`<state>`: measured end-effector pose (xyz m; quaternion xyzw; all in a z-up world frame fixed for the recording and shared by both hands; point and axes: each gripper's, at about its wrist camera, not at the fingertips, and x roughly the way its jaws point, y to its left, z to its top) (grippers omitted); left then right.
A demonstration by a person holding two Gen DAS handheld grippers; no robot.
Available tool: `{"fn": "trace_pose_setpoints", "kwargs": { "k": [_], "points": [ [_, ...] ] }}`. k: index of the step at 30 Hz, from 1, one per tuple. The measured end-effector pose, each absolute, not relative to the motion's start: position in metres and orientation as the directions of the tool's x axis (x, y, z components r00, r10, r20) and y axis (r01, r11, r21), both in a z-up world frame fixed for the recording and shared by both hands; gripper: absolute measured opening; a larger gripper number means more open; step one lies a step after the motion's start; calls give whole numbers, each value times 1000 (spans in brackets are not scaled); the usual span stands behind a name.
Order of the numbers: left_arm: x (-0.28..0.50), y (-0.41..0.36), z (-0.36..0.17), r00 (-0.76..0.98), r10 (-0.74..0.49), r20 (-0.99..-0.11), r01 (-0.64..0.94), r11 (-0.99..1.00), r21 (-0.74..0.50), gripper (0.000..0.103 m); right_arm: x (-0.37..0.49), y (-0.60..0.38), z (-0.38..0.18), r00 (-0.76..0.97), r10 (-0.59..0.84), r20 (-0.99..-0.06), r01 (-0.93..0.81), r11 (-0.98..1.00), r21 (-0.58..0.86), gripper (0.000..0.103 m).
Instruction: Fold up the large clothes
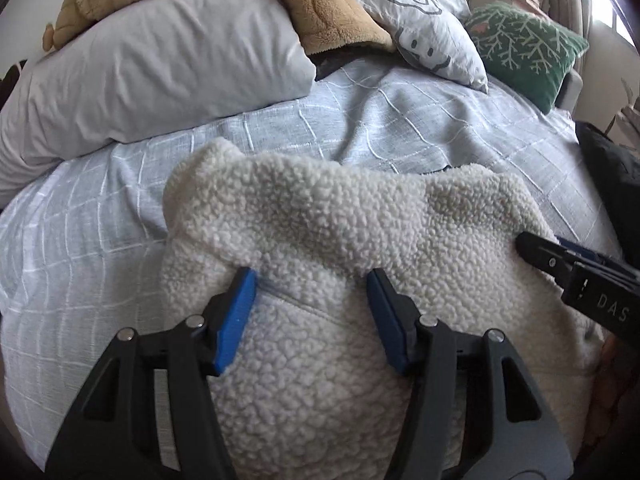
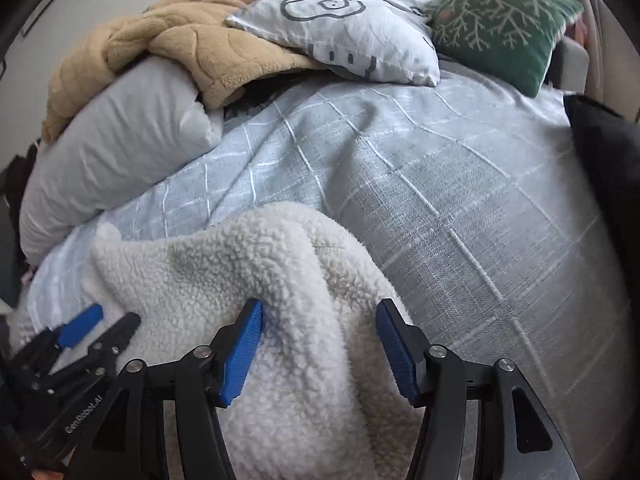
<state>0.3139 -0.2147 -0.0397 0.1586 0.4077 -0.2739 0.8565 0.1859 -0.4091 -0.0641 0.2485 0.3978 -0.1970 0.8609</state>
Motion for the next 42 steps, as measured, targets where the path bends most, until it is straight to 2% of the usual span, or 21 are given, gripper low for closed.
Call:
{"fn": "trace_pose_setpoints", "kwargs": {
  "k": [6,11,13,15,19,22,24,27,28,30,33,35,36,39,42],
  "points": [
    [316,-209,-42,510,-384,-770,599,801,-3,61,182,-408,-71,631,-141,-763,534,793,295,62],
    [307,-215,-38,553,-346,-758,593,802,67,61,181,-403,-71,635,-163,-755,539,793,282,63],
    [300,-214,-30,573,-334,-748,591,802,94,61,182,-396,-66,610,-208,-765,551,805,221,69],
    [288,-209,-17,583,-330,-743,591,800,108,61,181,-391,-57,600,-222,-768,541,821,185,69],
    [254,-183,7,563,-365,-741,585,810,45,61,154,-388,-27,627,-183,-757,505,836,216,69],
    [238,-161,13,486,-412,-771,603,797,-46,69,131,-377,-10,615,-185,-767,478,860,176,71],
    [235,-145,9,441,-421,-792,594,799,-94,81,115,-374,-7,605,-147,-782,451,874,184,81],
    [240,-123,-1,405,-424,-810,540,826,-162,91,99,-381,-20,566,-114,-817,453,870,193,85],
    [246,-117,-9,352,-448,-822,517,825,-229,92,95,-386,-29,553,-81,-829,450,866,216,86],
    [256,-110,-23,258,-502,-825,466,813,-349,96,88,-400,-48,545,46,-837,443,832,334,86],
    [274,-98,-53,103,-620,-778,332,759,-560,101,86,-423,-76,560,254,-788,432,722,540,86],
    [277,-92,-67,77,-674,-735,279,722,-633,101,91,-430,-95,557,380,-738,407,650,642,82],
    [275,-90,-69,87,-684,-724,283,714,-641,94,94,-429,-99,559,415,-718,383,639,667,77],
    [263,-87,-55,124,-691,-712,311,709,-633,76,97,-422,-93,572,454,-684,321,643,695,62],
    [258,-81,-37,138,-689,-712,313,712,-629,71,96,-411,-73,568,425,-705,289,699,654,58]
  ]
}}
